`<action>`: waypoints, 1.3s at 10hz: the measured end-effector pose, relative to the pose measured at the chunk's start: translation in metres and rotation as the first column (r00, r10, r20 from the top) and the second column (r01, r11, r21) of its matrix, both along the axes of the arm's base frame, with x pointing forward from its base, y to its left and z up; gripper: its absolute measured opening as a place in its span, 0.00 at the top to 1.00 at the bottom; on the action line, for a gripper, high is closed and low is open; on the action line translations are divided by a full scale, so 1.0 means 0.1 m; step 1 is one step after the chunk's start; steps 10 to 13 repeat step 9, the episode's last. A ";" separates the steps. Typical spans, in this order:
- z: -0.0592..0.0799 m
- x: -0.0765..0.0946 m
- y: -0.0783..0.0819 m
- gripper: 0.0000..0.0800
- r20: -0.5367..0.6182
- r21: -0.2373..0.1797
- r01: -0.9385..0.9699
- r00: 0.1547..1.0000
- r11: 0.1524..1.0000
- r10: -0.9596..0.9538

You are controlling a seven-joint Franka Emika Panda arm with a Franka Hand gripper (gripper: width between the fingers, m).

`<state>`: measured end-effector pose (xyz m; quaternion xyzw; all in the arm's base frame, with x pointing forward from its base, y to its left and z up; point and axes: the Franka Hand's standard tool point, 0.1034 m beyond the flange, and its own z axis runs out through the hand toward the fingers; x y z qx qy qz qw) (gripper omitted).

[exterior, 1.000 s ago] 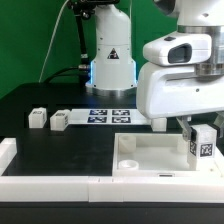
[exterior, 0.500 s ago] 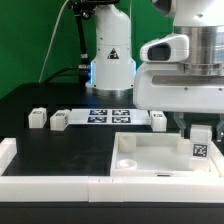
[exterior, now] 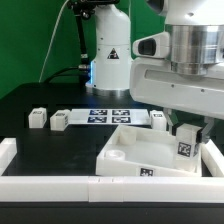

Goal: Assemble one leg

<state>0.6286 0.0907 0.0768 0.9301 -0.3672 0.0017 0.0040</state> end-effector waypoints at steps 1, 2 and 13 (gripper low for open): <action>0.00 0.00 -0.03 0.62 -0.003 -0.006 0.003 1.000 1.000 -0.003; -0.01 0.00 -0.02 0.62 -0.003 -0.005 0.004 1.000 1.000 -0.004; -0.01 -0.01 -0.02 0.19 -0.003 -0.004 0.004 1.000 1.000 -0.004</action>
Offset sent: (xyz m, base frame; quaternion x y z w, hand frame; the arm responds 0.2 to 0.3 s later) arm 0.0000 0.0000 0.0000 0.0000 0.0000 0.0000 1.0000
